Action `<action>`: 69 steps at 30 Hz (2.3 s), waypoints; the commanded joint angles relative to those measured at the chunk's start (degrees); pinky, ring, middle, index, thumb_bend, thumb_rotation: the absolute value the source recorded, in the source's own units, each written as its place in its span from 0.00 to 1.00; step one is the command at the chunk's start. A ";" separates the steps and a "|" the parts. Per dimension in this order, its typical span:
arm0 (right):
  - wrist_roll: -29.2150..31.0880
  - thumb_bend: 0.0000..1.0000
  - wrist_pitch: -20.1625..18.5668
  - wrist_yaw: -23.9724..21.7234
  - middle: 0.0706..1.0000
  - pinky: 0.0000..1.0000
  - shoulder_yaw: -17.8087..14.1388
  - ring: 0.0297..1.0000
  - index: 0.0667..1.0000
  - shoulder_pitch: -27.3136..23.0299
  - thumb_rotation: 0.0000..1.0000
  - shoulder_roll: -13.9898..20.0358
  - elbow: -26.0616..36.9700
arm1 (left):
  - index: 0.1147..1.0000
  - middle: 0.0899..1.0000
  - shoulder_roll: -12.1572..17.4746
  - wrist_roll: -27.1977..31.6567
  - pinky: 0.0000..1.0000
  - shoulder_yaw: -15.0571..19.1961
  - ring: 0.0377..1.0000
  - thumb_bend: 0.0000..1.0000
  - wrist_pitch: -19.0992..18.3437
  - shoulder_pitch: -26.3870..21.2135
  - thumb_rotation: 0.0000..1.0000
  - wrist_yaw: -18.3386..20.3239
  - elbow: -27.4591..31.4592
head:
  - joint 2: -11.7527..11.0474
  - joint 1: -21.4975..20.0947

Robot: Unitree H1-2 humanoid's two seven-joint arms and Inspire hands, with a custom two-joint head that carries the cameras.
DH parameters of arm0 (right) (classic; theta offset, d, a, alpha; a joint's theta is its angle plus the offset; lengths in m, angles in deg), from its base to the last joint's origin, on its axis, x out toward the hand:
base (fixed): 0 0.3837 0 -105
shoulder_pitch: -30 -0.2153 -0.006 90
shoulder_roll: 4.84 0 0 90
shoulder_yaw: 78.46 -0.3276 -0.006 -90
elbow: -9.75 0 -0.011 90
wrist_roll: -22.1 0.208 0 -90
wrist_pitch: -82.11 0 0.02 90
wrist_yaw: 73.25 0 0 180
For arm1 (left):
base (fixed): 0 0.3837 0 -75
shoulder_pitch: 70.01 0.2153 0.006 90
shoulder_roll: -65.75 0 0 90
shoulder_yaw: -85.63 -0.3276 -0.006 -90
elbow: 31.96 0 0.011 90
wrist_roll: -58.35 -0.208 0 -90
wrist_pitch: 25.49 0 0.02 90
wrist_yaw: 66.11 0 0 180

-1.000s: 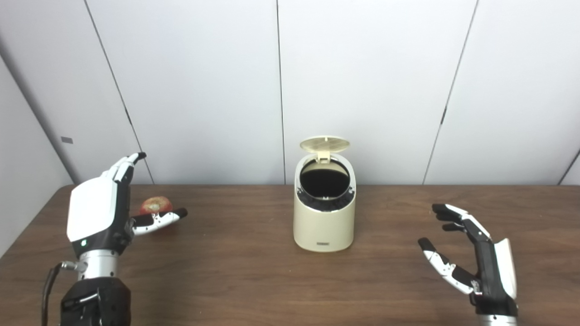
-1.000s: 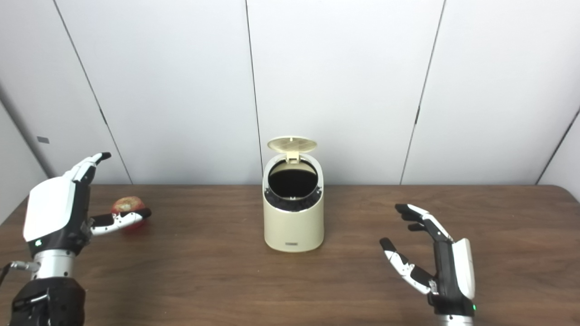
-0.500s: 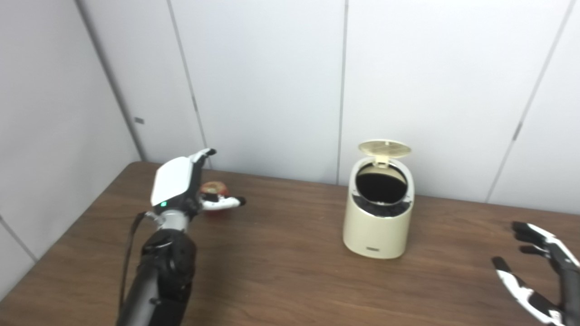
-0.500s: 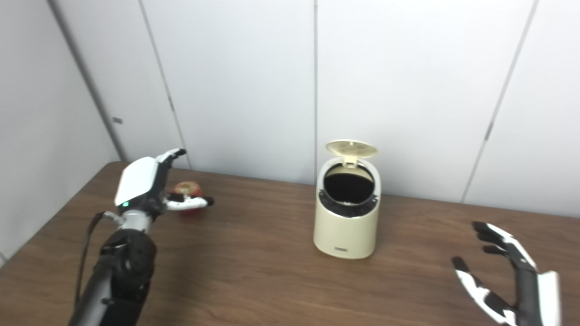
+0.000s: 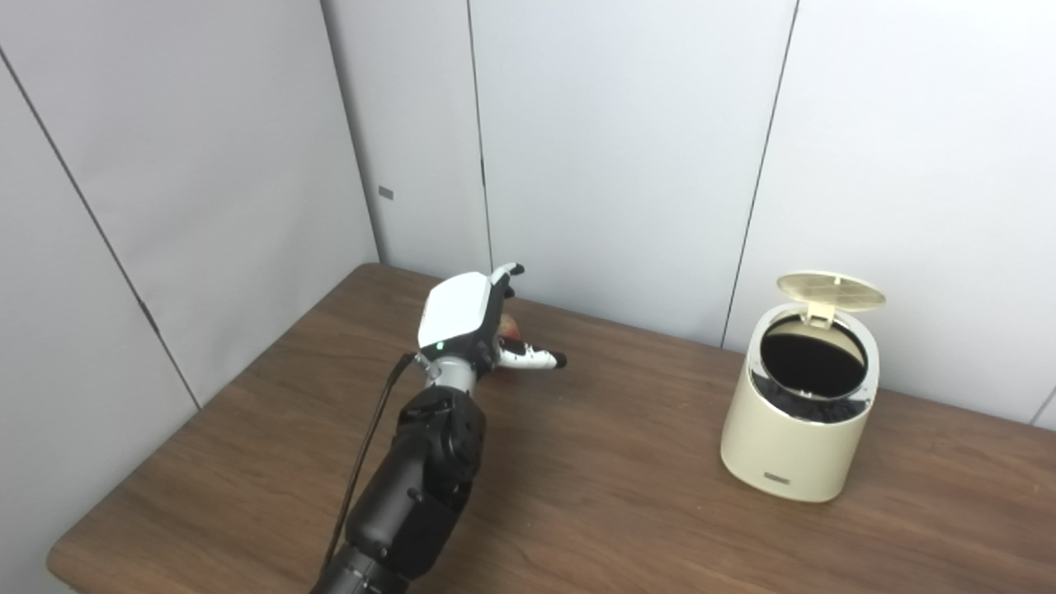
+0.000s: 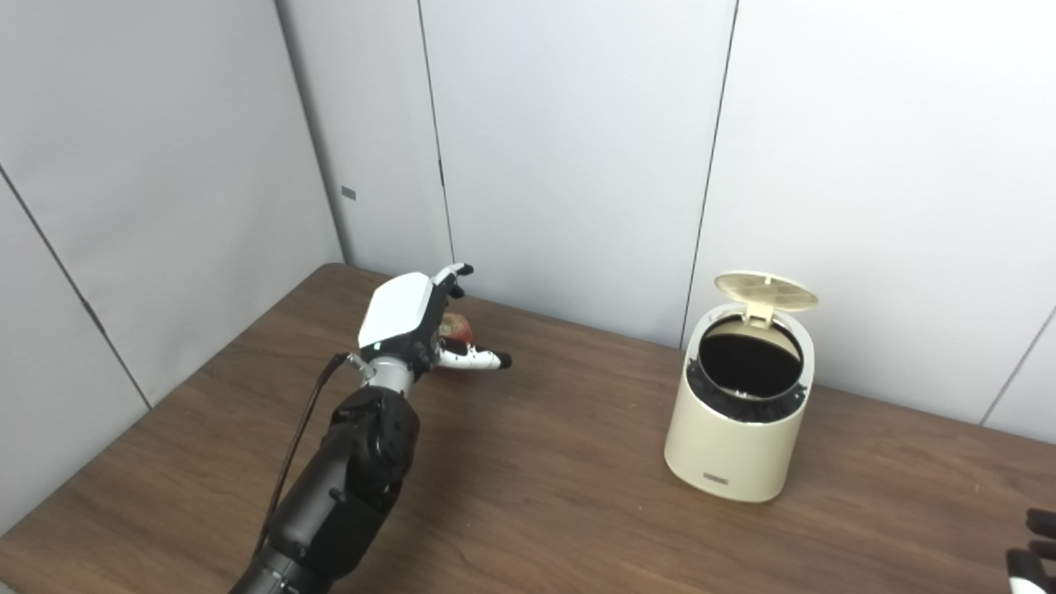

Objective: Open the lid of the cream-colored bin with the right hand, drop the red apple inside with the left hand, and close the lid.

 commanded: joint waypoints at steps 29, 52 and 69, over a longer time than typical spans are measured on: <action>0.27 0.65 0.44 -1.18 0.60 0.38 0.11 0.56 0.58 0.27 0.88 -0.76 2.17 | 0.93 0.95 7.17 -0.60 0.96 -5.24 0.99 1.00 -0.61 -5.45 0.29 -0.84 -8.48 | -1.10 -3.15; -0.03 0.43 -4.66 -5.14 0.62 0.40 0.10 0.58 0.59 1.65 0.76 -2.55 8.37 | 0.73 0.64 7.50 -9.24 0.38 -4.52 0.51 0.92 -1.56 -12.19 0.01 17.03 -14.21 | -0.06 -5.87; 2.11 0.11 -6.83 -6.68 0.63 0.47 1.04 0.63 0.60 2.25 0.24 -4.82 12.76 | 0.45 0.43 10.27 -1.98 0.30 -7.83 0.37 0.50 0.00 -11.11 0.00 7.95 -20.28 | -1.22 -8.93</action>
